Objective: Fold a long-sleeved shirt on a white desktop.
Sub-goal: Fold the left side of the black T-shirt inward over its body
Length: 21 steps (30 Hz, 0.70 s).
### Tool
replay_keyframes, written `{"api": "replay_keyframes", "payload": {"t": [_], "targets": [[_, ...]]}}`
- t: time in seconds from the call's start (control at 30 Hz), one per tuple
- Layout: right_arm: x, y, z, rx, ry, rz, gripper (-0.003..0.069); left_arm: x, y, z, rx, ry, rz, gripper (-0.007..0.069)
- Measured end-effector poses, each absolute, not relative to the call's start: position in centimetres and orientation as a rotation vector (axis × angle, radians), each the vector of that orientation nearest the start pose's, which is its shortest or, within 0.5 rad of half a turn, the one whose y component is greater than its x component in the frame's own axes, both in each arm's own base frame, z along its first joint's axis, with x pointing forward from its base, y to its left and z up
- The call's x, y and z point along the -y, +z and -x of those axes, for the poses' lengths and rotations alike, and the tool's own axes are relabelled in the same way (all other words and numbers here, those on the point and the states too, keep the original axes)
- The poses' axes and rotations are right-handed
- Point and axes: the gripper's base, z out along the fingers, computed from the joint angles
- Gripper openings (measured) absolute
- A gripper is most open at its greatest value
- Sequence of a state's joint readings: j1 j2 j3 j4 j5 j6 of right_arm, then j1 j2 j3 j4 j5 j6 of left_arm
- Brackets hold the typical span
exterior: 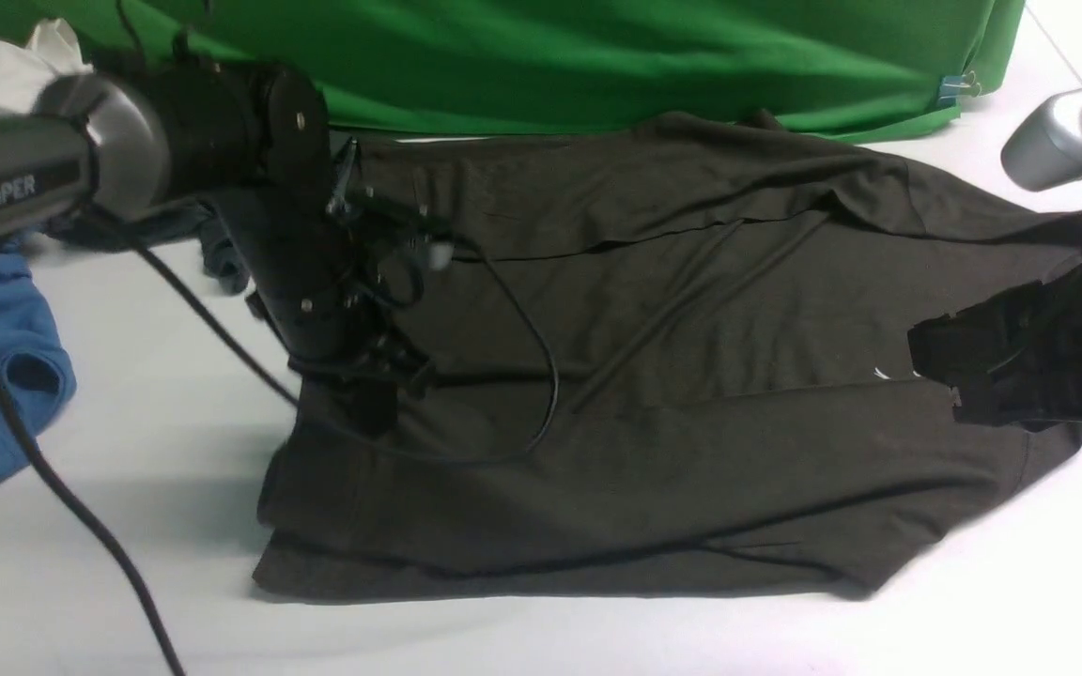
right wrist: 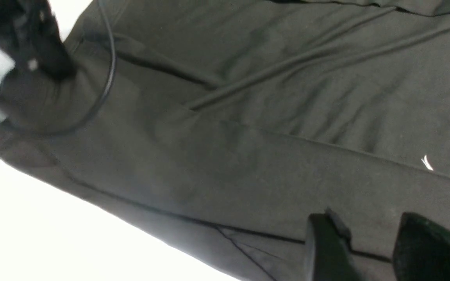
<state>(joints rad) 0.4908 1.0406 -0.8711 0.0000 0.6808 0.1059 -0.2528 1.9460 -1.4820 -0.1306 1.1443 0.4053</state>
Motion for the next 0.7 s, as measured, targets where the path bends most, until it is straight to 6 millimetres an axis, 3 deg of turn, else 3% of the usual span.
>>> {"api": "replay_keyframes", "payload": {"t": [0.17, 0.37, 0.53, 0.7], "targets": [[-9.8, 32.5, -18.4, -2.301, 0.293, 0.459, 0.0240, 11.2, 24.9, -39.0, -2.801, -0.157, -0.894, 0.0047], [-9.8, 32.6, -18.4, -2.290, 0.295, 0.459, 0.0240, 11.4, 26.7, -40.8, -2.615, -0.090, -0.897, 0.0047], [-9.9, 32.6, -18.4, -2.288, 0.295, 0.460, 0.0240, 11.4, 25.2, -41.9, -2.595, -0.039, -0.900, 0.0047], [-9.9, 32.6, -18.4, -2.288, 0.295, 0.459, 0.0240, 11.4, 21.4, -43.5, -2.677, -0.017, -0.748, 0.0076]]}}
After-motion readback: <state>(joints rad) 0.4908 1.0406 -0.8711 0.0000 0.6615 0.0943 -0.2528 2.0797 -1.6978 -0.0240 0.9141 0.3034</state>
